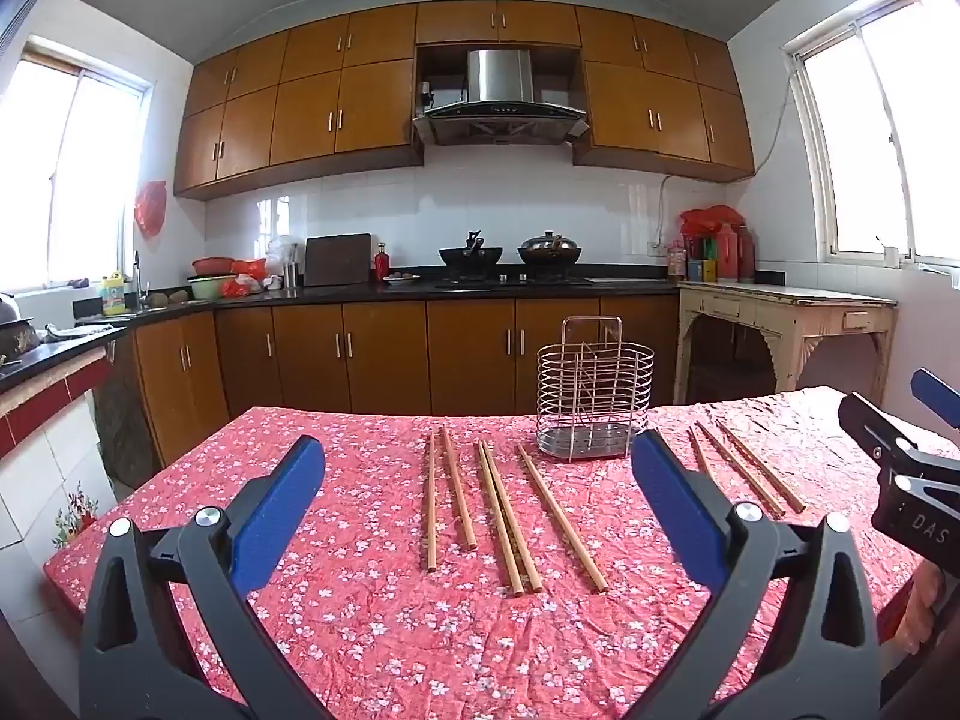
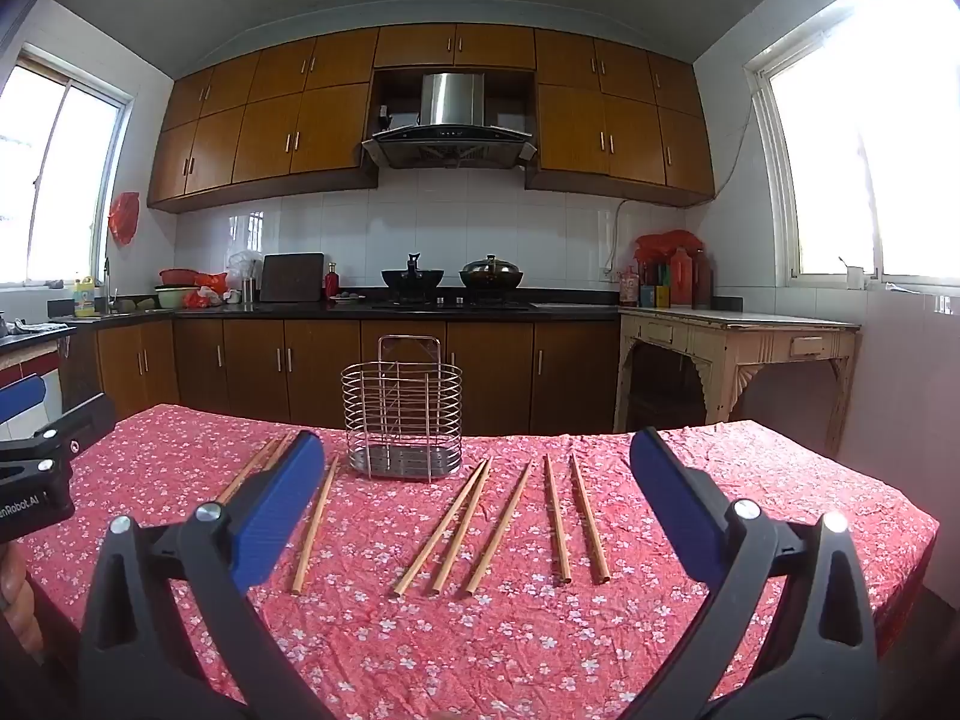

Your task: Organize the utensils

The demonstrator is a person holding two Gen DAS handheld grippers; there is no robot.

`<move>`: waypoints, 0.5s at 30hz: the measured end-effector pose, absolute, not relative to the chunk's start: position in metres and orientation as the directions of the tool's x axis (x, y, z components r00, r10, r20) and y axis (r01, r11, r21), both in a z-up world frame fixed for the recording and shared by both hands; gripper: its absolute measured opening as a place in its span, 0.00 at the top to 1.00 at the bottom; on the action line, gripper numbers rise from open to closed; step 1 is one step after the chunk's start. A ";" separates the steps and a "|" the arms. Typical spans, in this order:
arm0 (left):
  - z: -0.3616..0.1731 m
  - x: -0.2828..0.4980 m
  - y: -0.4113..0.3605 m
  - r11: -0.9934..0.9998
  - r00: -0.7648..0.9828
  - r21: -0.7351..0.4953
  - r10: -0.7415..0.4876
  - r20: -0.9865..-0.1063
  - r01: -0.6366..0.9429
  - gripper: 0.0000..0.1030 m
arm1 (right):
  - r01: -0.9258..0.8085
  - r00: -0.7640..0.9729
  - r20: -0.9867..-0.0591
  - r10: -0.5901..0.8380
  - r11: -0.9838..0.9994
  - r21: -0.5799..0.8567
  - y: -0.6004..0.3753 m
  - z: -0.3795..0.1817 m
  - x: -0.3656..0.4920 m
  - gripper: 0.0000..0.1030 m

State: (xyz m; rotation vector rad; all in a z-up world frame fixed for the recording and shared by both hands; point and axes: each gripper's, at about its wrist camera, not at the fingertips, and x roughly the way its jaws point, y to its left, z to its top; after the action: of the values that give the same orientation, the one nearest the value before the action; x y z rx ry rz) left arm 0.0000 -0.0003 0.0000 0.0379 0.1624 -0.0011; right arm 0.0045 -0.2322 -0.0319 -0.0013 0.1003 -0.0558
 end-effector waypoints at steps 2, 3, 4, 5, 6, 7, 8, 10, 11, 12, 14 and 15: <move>0.000 0.000 0.000 0.999 0.987 0.037 0.003 -0.160 0.003 0.02 | 0.055 0.993 -0.103 -0.055 0.998 -0.005 -0.232 -0.032 0.005 0.04; 0.000 0.000 0.000 0.999 0.987 0.036 0.004 -0.161 0.002 0.02 | 0.055 0.993 -0.103 -0.055 0.998 -0.004 -0.232 -0.032 0.005 0.04; 0.000 0.000 0.000 0.999 0.987 0.035 0.006 -0.162 0.000 0.02 | 0.055 0.993 -0.103 -0.055 0.998 -0.004 -0.232 -0.032 0.005 0.04; 0.000 -0.001 0.000 0.999 0.987 0.034 0.006 -0.163 -0.001 0.02 | 0.055 0.993 -0.103 -0.055 0.998 -0.005 -0.232 -0.032 0.005 0.04; 0.000 -0.001 0.000 0.999 0.986 0.033 0.007 -0.164 -0.002 0.02 | 0.055 0.993 -0.103 -0.055 0.998 -0.006 -0.232 -0.032 0.005 0.04; 0.000 0.000 0.000 0.999 0.987 0.034 0.002 -0.163 0.004 0.02 | 0.055 0.993 -0.102 -0.055 0.998 -0.006 -0.232 -0.032 0.005 0.04; 0.000 0.000 0.000 0.999 0.987 0.033 0.002 -0.163 0.004 0.02 | 0.054 0.993 -0.102 -0.054 0.999 -0.006 -0.231 -0.032 0.005 0.04; 0.000 -0.001 -0.001 0.999 0.987 0.034 0.002 -0.163 0.004 0.02 | 0.054 0.993 -0.102 -0.054 0.999 -0.001 -0.233 -0.032 0.005 0.04; 0.001 -0.001 -0.001 0.999 0.987 0.035 0.002 -0.163 0.004 0.02 | 0.054 0.993 -0.102 -0.054 0.999 -0.001 -0.233 -0.032 0.005 0.04; 0.001 -0.001 -0.001 0.999 0.987 0.035 0.001 -0.163 0.004 0.02 | 0.054 0.993 -0.102 -0.054 0.999 0.000 -0.233 -0.032 0.005 0.04; 0.000 0.000 0.000 0.999 0.986 0.032 0.001 -0.165 0.004 0.02 | 0.054 0.993 -0.101 -0.054 0.999 0.000 -0.233 -0.032 0.005 0.04; 0.000 0.000 0.000 0.999 0.986 0.031 0.002 -0.164 0.003 0.02 | 0.054 0.993 -0.101 -0.054 0.999 0.000 -0.233 -0.032 0.005 0.04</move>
State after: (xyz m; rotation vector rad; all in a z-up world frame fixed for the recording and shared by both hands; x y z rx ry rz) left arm -0.0002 0.0001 0.0002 0.0317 0.1648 -0.0008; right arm 0.0047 -0.2327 -0.0321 0.0026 0.1015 -0.0544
